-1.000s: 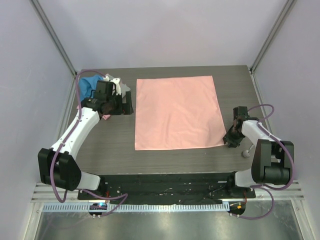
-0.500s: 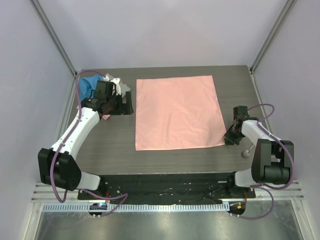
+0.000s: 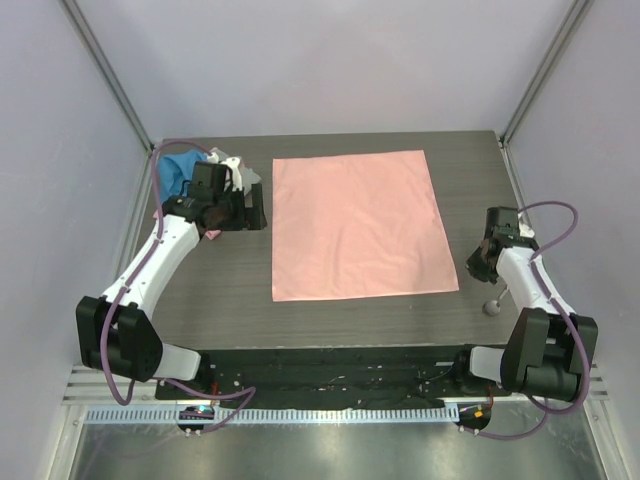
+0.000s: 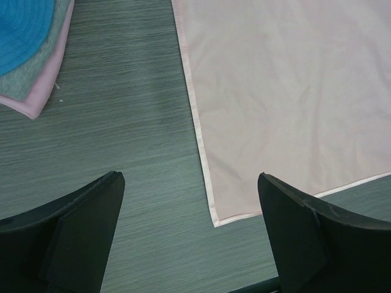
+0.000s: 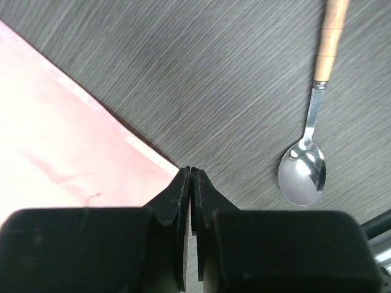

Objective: Fold the napkin, place the utensils inside, and roll it up
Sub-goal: Fold the napkin

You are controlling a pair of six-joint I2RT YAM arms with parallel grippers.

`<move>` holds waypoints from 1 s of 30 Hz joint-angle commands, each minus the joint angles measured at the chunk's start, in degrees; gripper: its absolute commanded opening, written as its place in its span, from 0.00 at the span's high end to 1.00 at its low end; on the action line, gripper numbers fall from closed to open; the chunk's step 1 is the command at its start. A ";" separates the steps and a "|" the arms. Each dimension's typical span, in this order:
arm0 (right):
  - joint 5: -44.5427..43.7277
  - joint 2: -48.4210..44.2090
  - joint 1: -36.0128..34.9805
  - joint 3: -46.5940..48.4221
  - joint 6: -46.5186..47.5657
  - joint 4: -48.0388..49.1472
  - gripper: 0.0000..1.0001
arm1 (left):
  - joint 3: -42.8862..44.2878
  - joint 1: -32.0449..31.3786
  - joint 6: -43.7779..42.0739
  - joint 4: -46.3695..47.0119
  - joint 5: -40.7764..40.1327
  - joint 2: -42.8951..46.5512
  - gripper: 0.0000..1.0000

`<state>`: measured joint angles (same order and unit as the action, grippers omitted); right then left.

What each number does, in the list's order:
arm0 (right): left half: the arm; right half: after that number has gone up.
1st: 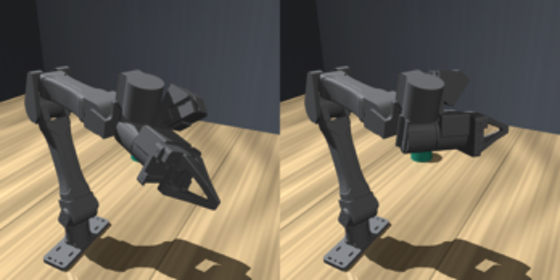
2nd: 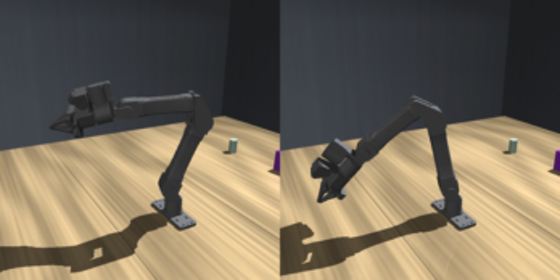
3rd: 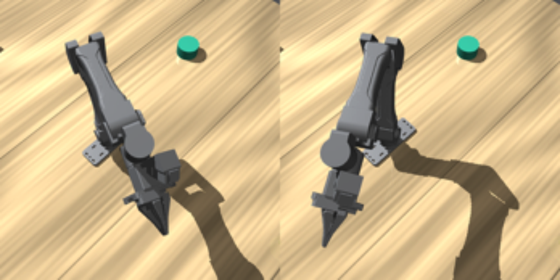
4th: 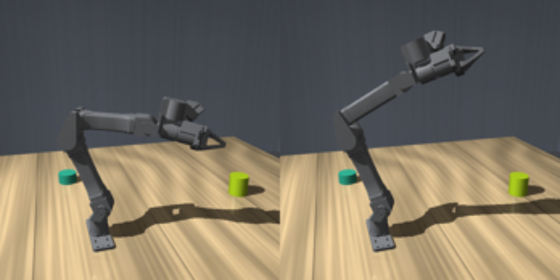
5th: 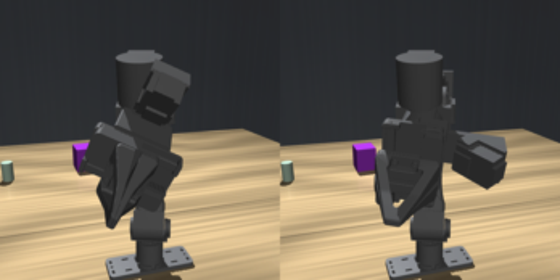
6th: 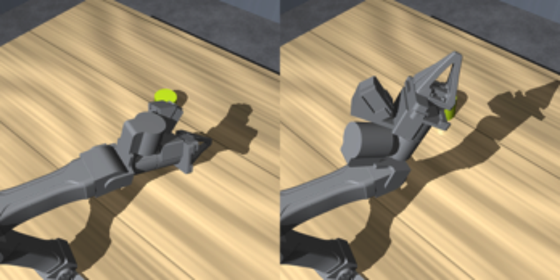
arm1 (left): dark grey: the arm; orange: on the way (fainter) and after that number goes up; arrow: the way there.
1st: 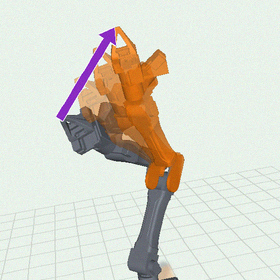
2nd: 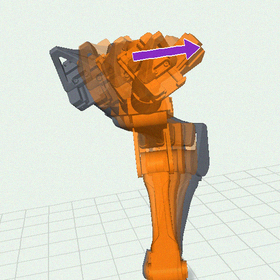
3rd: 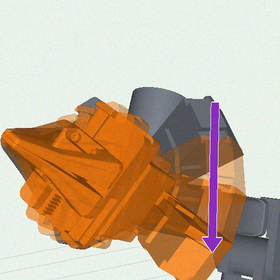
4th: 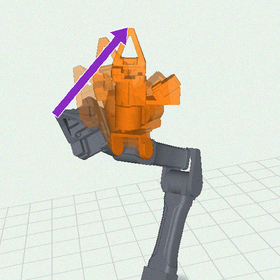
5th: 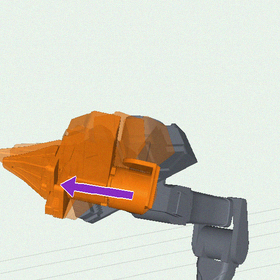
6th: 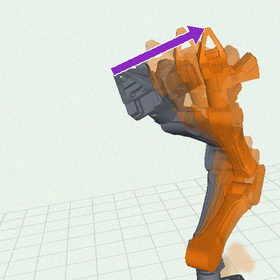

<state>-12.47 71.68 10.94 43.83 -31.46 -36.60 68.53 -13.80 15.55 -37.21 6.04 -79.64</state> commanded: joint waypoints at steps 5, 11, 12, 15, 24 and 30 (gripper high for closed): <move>9.92 5.13 -0.04 -1.20 3.69 1.70 0.67 | -0.33 0.18 -1.05 0.39 0.81 1.94 0.04; 10.36 5.75 -0.04 -2.17 4.48 2.67 0.59 | -0.33 0.18 -0.96 0.47 0.90 1.77 0.04; 10.36 6.01 -0.04 -2.09 4.48 2.76 0.59 | -0.33 0.18 -1.05 0.47 1.07 1.68 0.04; 10.36 7.24 -0.04 -2.26 4.48 3.37 0.59 | -0.33 0.18 -0.96 0.47 0.99 1.59 0.04; 10.18 9.44 -0.04 -2.79 4.92 4.69 0.60 | -0.24 0.18 -1.14 0.39 0.99 1.06 0.04; 10.36 10.94 -0.13 -3.14 5.01 4.87 0.68 | -0.24 0.18 -1.05 0.30 0.99 0.89 0.04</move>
<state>-2.44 81.01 10.94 41.41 -26.87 -33.36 68.27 -13.80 15.55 -37.19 6.26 -79.55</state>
